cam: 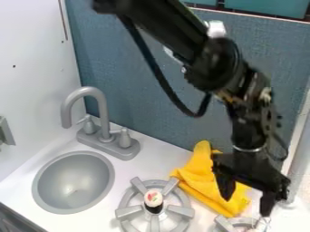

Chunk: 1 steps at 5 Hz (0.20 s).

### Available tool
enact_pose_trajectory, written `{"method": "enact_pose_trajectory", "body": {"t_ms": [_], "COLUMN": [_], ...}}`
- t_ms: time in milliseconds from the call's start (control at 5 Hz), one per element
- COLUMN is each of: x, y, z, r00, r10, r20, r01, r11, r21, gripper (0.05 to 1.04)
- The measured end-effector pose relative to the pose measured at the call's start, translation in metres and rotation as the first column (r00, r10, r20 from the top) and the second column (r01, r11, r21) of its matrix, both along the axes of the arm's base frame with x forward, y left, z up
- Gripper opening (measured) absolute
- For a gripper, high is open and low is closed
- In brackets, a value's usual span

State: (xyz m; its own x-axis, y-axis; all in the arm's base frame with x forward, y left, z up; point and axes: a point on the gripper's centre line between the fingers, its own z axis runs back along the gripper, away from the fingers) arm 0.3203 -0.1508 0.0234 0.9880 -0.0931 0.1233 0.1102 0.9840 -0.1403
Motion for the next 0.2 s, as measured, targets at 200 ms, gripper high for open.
{"method": "enact_pose_trajectory", "body": {"t_ms": [200], "x": [-0.0236], "y": [0.0283], "z": [0.0202], "r00": [0.998], "r10": [0.050], "r20": [-0.027], "r01": [-0.046], "r11": [0.990], "r21": [0.134], "gripper": [1.007]}}
